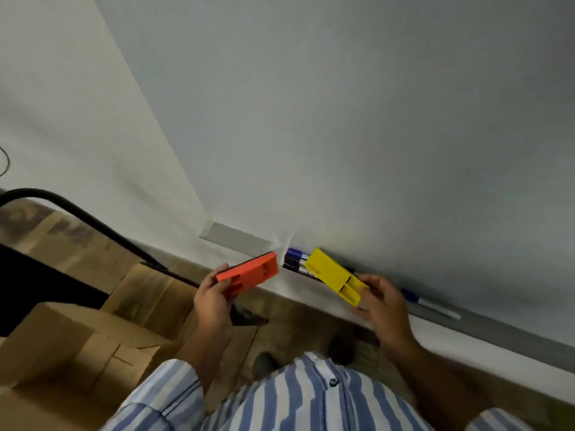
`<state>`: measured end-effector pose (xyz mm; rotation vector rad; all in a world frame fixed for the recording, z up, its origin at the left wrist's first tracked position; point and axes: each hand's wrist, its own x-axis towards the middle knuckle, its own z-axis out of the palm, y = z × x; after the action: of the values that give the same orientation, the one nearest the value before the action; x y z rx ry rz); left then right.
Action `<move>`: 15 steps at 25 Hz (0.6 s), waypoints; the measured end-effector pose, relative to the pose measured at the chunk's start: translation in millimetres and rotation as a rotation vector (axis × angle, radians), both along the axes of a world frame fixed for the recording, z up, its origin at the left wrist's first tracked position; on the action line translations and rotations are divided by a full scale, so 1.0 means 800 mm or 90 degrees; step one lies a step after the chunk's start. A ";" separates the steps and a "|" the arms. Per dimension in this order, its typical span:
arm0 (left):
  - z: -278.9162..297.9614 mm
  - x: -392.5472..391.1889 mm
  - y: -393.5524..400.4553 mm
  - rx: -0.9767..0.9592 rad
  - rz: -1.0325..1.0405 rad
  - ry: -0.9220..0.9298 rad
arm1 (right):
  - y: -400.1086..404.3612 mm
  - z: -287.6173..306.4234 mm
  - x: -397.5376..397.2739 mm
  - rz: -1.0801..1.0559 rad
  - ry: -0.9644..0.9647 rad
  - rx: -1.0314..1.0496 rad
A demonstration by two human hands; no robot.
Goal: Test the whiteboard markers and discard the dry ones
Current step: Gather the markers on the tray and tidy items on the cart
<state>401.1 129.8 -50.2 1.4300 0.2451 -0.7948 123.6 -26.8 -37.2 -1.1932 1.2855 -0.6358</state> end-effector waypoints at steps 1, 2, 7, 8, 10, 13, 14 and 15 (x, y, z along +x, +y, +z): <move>0.000 0.005 -0.018 -0.001 0.014 0.005 | 0.002 0.000 -0.022 -0.054 -0.017 0.023; 0.001 0.011 -0.033 -0.004 0.024 0.005 | 0.005 0.004 -0.044 -0.102 -0.028 0.035; -0.003 0.049 -0.092 0.028 0.008 -0.058 | 0.029 0.006 -0.139 -0.265 -0.030 0.042; -0.001 0.059 -0.102 0.039 0.008 -0.068 | 0.033 0.007 -0.151 -0.277 -0.033 0.045; -0.003 0.082 -0.117 0.076 0.013 -0.094 | 0.033 0.004 -0.172 -0.305 -0.019 0.049; -0.011 0.105 -0.128 0.124 0.012 -0.127 | 0.025 0.003 -0.205 -0.347 -0.020 0.051; -0.014 0.106 -0.129 0.152 -0.002 -0.151 | 0.020 0.001 -0.217 -0.351 -0.015 0.056; -0.020 0.107 -0.130 0.179 -0.024 -0.184 | 0.016 0.002 -0.226 -0.346 -0.003 0.061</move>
<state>486.6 25.7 -66.0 1.7984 0.1091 -0.5897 -57.0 -14.1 -35.9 -0.7590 1.6312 -0.9529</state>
